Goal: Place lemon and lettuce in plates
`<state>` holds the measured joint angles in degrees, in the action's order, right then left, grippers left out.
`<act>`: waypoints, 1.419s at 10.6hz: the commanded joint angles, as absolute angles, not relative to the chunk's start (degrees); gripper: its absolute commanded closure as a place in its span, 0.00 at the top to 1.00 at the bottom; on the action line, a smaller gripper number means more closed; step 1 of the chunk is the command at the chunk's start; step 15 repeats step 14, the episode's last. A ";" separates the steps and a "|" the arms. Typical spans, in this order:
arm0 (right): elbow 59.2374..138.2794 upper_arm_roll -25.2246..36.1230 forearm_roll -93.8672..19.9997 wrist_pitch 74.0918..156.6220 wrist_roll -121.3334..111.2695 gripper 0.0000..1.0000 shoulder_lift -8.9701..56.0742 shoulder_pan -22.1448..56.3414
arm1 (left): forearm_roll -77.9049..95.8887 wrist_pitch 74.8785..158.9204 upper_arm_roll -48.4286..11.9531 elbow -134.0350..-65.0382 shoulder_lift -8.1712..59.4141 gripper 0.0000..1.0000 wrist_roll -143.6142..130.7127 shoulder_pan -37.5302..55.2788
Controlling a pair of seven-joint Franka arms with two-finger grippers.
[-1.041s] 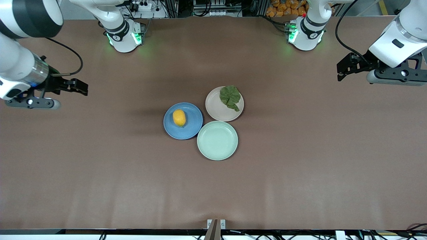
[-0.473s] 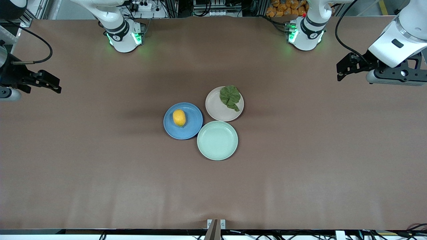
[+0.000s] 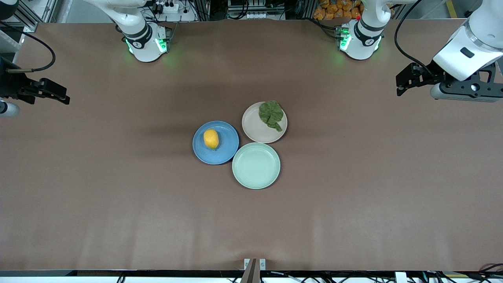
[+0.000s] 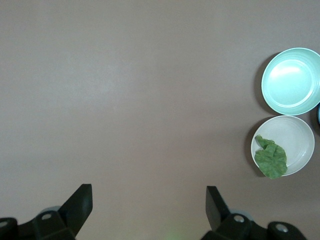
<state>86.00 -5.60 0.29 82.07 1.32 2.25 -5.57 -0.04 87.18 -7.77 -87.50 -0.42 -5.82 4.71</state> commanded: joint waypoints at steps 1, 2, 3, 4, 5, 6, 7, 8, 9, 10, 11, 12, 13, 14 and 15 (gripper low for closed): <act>83.94 -6.42 -0.79 80.51 0.62 1.00 3.43 -6.68 | -0.35 85.96 -7.91 -86.31 0.00 1.00 -5.19 4.83; 83.94 -6.42 -0.79 79.38 0.53 1.00 3.43 -6.68 | -0.35 85.96 -7.91 -86.31 0.00 1.00 -5.10 4.83; 83.94 -6.42 -0.79 78.50 0.53 1.00 3.51 -6.77 | -0.44 85.96 -7.82 -86.31 0.00 1.00 -5.01 4.66; 83.94 -6.42 -0.70 78.40 0.53 1.00 3.52 -6.85 | -0.53 85.96 -7.82 -86.31 0.00 1.00 -4.92 4.57; 83.94 -6.42 -0.79 78.40 0.44 1.00 3.52 -7.38 | -0.61 85.96 -7.82 -86.31 0.00 1.00 -4.92 4.57; 83.94 -6.42 -0.70 78.40 0.44 1.00 3.52 -7.47 | -0.53 85.96 -7.82 -86.31 0.00 1.00 -5.01 4.57; 83.94 -6.42 -0.70 78.40 0.44 1.00 3.52 -7.38 | -0.44 85.96 -7.82 -86.31 0.00 1.00 -5.01 4.66; 83.94 -6.42 -0.70 78.40 0.44 1.00 3.52 -7.47 | -0.44 85.96 -7.82 -86.31 0.00 1.00 -5.01 4.66; 83.94 -6.42 -0.70 78.40 0.53 1.00 3.52 -7.38 | -0.44 85.96 -7.82 -86.31 0.00 1.00 -5.10 4.66; 83.94 -6.42 -0.70 78.40 0.44 1.00 3.52 -7.38 | -0.53 85.96 -7.82 -86.31 0.00 1.00 -5.01 4.66; 83.94 -6.42 -0.70 78.40 0.27 1.00 3.52 -7.47 | -0.61 85.96 -7.82 -86.31 0.00 1.00 -5.01 4.57; 83.94 -6.42 -0.70 78.40 0.09 1.00 3.52 -7.47 | -0.62 85.96 -7.82 -86.31 0.00 1.00 -5.01 4.66; 83.94 -6.42 -0.70 78.49 0.00 1.00 3.52 -7.47 | -0.62 85.96 -7.82 -86.31 0.00 1.00 -5.01 4.66; 83.94 -6.42 -0.62 78.49 0.00 1.00 3.52 -7.47 | -0.53 85.96 -7.82 -86.31 0.00 1.00 -5.10 4.66; 83.94 -6.42 -0.62 78.49 0.00 1.00 3.52 -7.47 | -0.53 85.96 -7.82 -86.31 0.00 1.00 -5.10 4.66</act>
